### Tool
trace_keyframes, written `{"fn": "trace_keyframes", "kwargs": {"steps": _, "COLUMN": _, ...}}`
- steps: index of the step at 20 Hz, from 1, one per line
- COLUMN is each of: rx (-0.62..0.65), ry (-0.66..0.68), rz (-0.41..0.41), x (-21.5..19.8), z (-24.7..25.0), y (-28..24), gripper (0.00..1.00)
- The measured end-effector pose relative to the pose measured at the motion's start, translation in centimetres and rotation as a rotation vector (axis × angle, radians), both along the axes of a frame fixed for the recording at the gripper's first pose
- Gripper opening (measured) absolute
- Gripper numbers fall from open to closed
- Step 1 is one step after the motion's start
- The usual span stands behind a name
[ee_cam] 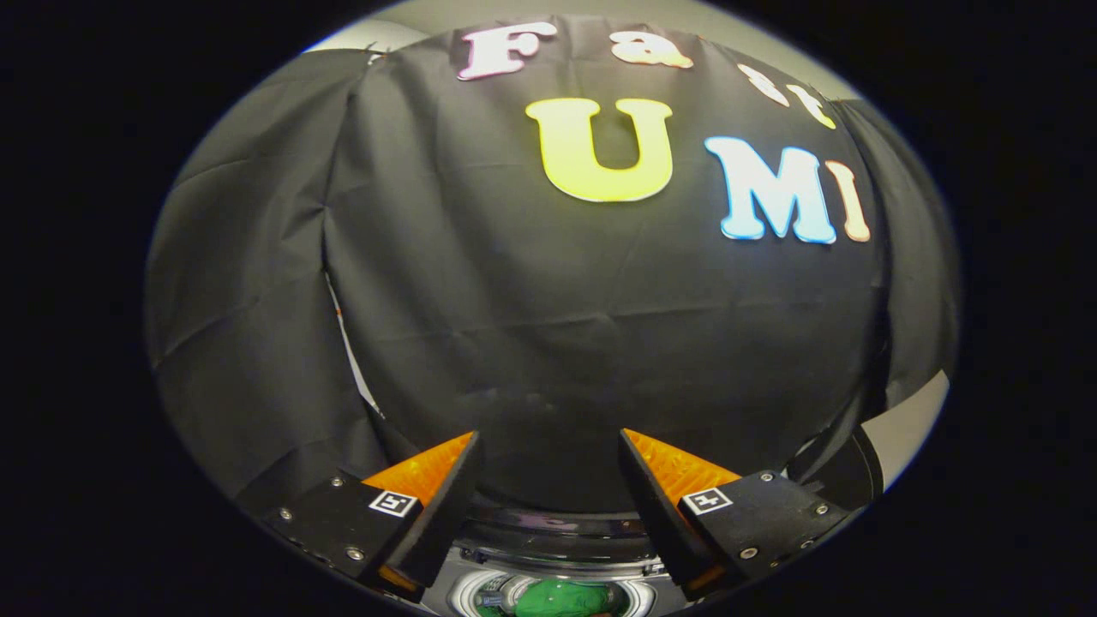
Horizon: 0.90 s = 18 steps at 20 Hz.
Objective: Put the clothes into the washing machine and then close the washing machine lid.
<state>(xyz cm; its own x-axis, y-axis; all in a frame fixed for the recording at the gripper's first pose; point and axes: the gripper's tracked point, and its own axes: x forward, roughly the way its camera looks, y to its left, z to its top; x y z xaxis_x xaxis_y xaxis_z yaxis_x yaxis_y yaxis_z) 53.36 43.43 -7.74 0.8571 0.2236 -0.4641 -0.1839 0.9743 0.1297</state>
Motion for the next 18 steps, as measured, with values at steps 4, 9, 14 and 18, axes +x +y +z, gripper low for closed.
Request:
{"fn": "trace_keyframes", "kwargs": {"steps": 4, "rx": -0.015, "ry": 0.134, "rz": -0.018, "x": 0.3, "z": -2.4, "y": -0.3, "gripper": 0.96}}
{"fn": "trace_keyframes", "kwargs": {"steps": 9, "rx": -0.018, "ry": 0.221, "rz": 0.013, "x": 0.1, "z": -3.8, "y": -0.1, "gripper": 0.95}}
{"fn": "trace_keyframes", "kwargs": {"steps": 14, "rx": -0.017, "ry": 0.237, "rz": 0.03, "x": -0.4, "z": -4.3, "y": 0.0, "gripper": 0.95}}
{"fn": "trace_keyframes", "kwargs": {"steps": 18, "rx": -0.016, "ry": 0.221, "rz": 0.03, "x": -0.6, "z": -4.2, "y": -0.1, "gripper": 0.95}}
